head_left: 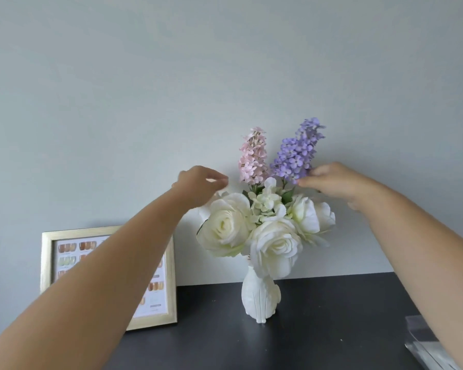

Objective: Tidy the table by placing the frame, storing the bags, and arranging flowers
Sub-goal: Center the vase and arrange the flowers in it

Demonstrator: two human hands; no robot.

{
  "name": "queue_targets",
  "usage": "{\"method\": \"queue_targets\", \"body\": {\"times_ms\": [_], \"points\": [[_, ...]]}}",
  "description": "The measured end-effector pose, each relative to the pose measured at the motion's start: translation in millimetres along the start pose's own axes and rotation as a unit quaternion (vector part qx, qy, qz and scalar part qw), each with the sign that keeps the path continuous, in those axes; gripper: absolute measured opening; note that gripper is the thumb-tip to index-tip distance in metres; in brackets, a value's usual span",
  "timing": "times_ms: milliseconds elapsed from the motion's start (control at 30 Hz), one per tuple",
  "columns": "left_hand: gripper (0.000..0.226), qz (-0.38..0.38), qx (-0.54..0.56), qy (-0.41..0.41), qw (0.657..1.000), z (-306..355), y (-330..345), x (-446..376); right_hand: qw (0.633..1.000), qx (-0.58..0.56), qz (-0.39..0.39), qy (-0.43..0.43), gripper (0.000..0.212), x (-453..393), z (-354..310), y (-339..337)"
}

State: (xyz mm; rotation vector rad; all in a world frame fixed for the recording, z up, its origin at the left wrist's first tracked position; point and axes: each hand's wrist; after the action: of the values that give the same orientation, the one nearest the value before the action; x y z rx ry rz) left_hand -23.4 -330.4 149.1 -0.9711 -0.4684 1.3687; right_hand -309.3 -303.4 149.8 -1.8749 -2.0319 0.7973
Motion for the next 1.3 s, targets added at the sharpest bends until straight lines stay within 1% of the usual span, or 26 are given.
{"method": "queue_targets", "body": {"times_ms": [33,100,167,200,233,267,333,400,467,500,600,667,767,867,933,1000,1033,1067,1100,1133,1167,1233,1300], "points": [[0.026,0.006,0.085,0.012,0.996,-8,-3,9,0.999,-0.039,0.018,-0.004,0.032,11,10,-1],[0.04,-0.002,0.239,0.009,0.971,-24,-1,32,0.993,-0.107,0.037,-0.018,0.051,32,31,4],[0.048,-0.054,0.319,-0.029,0.946,-35,13,52,0.985,-0.171,0.008,-0.036,0.063,53,46,19],[0.049,-0.087,0.354,-0.04,0.93,-37,20,58,0.98,-0.196,-0.014,-0.043,0.066,60,51,28],[0.049,-0.108,0.388,-0.041,0.914,-34,26,63,0.976,-0.21,-0.03,-0.049,0.063,66,54,36],[0.05,-0.116,0.408,-0.033,0.905,-32,31,64,0.975,-0.214,-0.037,-0.056,0.058,68,57,44],[0.053,-0.112,0.407,-0.009,0.906,-25,35,60,0.97,-0.23,-0.022,-0.074,0.043,67,56,54],[0.039,-0.105,0.379,0.003,0.919,-17,35,56,0.966,-0.243,0.015,-0.085,0.034,61,51,56],[0.024,-0.09,0.356,0.003,0.93,-10,29,50,0.963,-0.249,0.04,-0.09,0.03,54,43,51],[0.02,-0.081,0.35,0.004,0.933,-6,25,47,0.962,-0.252,0.048,-0.095,0.029,51,39,47],[0.023,-0.052,0.324,0.016,0.945,6,16,35,0.959,-0.253,0.082,-0.1,0.025,40,27,34],[0.022,-0.053,0.28,0.014,0.958,12,17,30,0.963,-0.239,0.085,-0.095,0.023,34,20,33],[0.016,-0.09,0.203,-0.01,0.975,16,27,28,0.973,-0.212,0.055,-0.075,0.018,28,17,40],[0.023,-0.081,0.215,-0.016,0.973,12,29,31,0.98,-0.188,0.03,-0.052,0.024,29,22,41],[0.037,-0.071,0.257,-0.02,0.964,4,27,40,0.985,-0.167,0.024,-0.044,0.039,32,28,36],[0.062,-0.062,0.32,-0.038,0.945,-9,34,57,0.98,-0.182,0.055,-0.05,0.057,38,39,32],[0.072,-0.046,0.355,-0.042,0.933,-15,42,66,0.972,-0.208,0.088,-0.058,0.061,42,46,33],[0.076,-0.024,0.389,-0.037,0.92,-20,53,76,0.963,-0.23,0.125,-0.071,0.063,47,54,37],[0.077,0.001,0.412,-0.021,0.911,-22,64,86,0.955,-0.241,0.153,-0.084,0.067,53,62,45],[0.074,0.023,0.419,0.003,0.908,-20,75,95,0.951,-0.246,0.163,-0.099,0.07,58,68,56],[0.071,0.034,0.419,0.029,0.907,-16,82,102,0.948,-0.253,0.157,-0.113,0.072,63,72,69],[0.066,0.029,0.412,0.069,0.908,-6,92,106,0.947,-0.262,0.126,-0.135,0.074,68,70,93],[0.069,0.013,0.391,0.084,0.916,2,94,103,0.951,-0.245,0.108,-0.152,0.07,65,63,103]]}}
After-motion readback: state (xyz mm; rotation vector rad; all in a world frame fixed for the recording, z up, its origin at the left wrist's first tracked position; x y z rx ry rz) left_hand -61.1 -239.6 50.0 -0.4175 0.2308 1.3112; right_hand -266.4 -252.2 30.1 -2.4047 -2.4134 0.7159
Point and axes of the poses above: each hand's wrist, its own x-axis away from the middle knuckle, its own y-axis out of the palm, z = x × y, and after that the axes turned 13 degrees about -z, right-handed
